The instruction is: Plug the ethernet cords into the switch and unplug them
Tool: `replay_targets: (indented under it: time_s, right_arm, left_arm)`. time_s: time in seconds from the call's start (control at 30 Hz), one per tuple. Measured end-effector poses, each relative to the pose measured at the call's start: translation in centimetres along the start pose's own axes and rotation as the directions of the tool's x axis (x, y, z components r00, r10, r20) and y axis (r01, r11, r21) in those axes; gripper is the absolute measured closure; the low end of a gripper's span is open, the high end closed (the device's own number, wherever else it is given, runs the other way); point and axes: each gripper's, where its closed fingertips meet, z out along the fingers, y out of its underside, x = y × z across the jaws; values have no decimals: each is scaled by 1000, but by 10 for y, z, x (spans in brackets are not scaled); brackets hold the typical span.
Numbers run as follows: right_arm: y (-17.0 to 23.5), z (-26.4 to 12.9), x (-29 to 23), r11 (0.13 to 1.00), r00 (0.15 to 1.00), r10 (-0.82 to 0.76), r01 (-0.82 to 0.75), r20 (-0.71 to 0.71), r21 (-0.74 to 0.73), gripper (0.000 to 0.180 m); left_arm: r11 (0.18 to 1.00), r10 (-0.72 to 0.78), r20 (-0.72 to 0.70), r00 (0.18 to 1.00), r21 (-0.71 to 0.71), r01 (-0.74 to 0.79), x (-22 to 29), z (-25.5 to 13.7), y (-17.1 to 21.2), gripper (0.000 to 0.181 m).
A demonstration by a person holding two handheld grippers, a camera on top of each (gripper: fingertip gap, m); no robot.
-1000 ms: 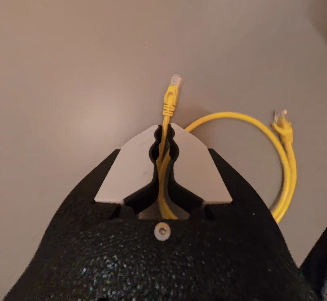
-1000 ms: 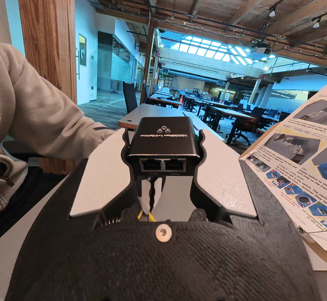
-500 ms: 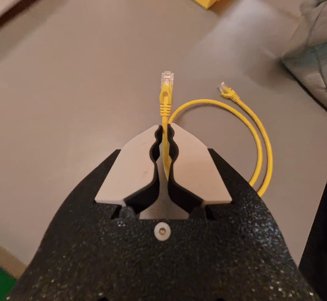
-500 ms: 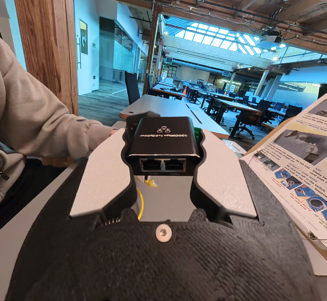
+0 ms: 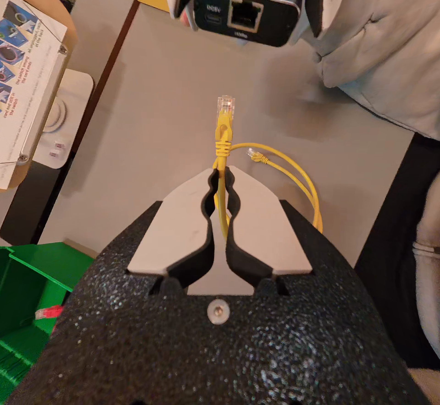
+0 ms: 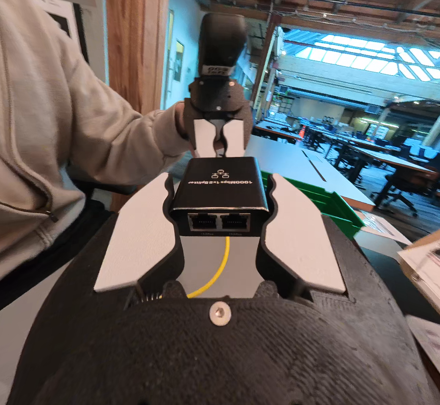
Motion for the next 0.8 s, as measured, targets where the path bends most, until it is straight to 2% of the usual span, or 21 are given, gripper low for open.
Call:
replay_targets:
  time_s: [0.1,0.27,0.8]
  right_arm:
    - [-2,4,-5,998,998,29,-32,58,49,104]
    - [7,8,-3,999,998,42,-42,55,12,104]
    - [39,27,-6,971,999,1,7,37,-239,104]
  left_arm:
    - [999,24,-17,1000,-43,-25,1,-9,-8,176]
    - [995,59,-48,997,-74,-62,5,-21,-15,176]
    - [963,86,-95,992,-247,-107,3,-12,8,176]
